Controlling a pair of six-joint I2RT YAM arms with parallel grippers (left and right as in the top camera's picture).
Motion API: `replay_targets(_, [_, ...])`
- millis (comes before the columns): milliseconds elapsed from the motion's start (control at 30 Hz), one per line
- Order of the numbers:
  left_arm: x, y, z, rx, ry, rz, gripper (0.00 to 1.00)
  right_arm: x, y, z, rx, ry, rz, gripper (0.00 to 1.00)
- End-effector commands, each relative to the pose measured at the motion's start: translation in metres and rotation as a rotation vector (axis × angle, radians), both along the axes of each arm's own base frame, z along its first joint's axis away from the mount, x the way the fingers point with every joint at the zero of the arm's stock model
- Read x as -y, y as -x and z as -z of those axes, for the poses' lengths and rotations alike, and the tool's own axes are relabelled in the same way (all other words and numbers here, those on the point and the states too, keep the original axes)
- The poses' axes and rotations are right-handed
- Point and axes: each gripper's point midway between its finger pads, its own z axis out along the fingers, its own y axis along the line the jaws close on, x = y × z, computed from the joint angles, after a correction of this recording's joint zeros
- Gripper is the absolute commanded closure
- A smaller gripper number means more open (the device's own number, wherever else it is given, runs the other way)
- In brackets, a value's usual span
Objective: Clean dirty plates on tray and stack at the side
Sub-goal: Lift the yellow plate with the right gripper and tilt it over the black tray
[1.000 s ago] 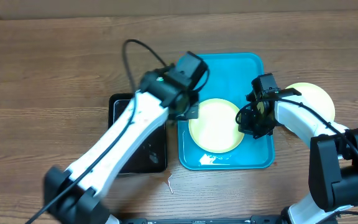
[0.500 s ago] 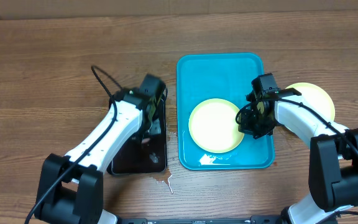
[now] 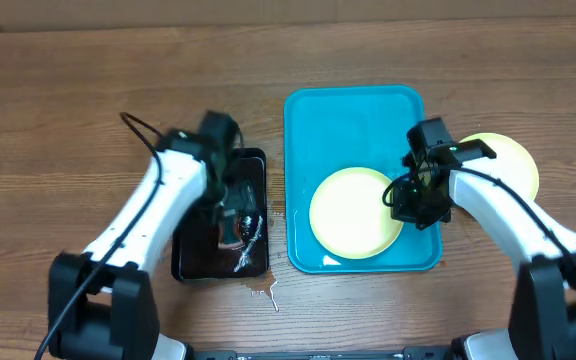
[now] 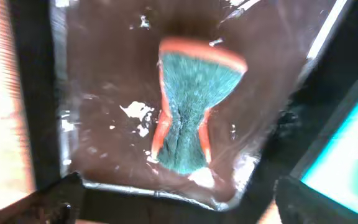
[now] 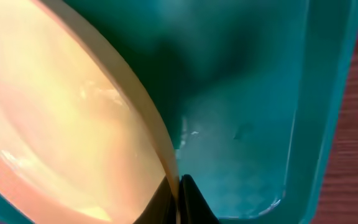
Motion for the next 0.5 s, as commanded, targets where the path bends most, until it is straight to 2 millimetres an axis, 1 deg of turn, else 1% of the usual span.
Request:
replay_targets(0, [-0.017, -0.031, -0.066, 0.148, 0.055, -0.024, 0.0, -0.031, -0.024, -0.064, 0.223, 0.013, -0.137, 0.96])
replay_targets(33, [-0.024, -0.035, -0.08, 0.175, 0.057, -0.035, 0.0, -0.038, -0.026, -0.073, 0.253, 0.029, -0.165, 0.96])
replay_targets(67, [-0.036, -0.043, -0.106, 0.231, 0.058, -0.056, 0.0, -0.053, -0.03, -0.088, 0.307, 0.058, -0.218, 0.96])
replay_targets(133, [-0.053, -0.049, -0.141, 0.308, 0.057, -0.088, 0.0, -0.077, -0.037, -0.106, 0.401, 0.09, -0.285, 0.96])
replay_targets(167, [-0.058, -0.05, -0.152, 0.33, 0.056, -0.104, 0.0, -0.086, -0.04, -0.112, 0.438, 0.096, -0.304, 0.96])
replay_targets(267, [-0.079, -0.049, -0.19, 0.413, 0.047, -0.162, 0.0, -0.122, -0.048, -0.129, 0.58, 0.093, -0.367, 0.96])
replay_targets(333, [-0.09, -0.045, -0.207, 0.449, 0.038, -0.196, 0.0, -0.145, -0.051, -0.136, 0.666, 0.103, -0.411, 0.96])
replay_targets(367, [-0.095, -0.043, -0.213, 0.466, 0.035, -0.212, 0.0, -0.153, -0.053, -0.138, 0.703, 0.12, -0.42, 0.96])
replay_targets(467, [-0.103, -0.038, -0.22, 0.485, 0.029, -0.236, 0.0, -0.169, -0.06, -0.146, 0.82, 0.213, -0.418, 0.96])
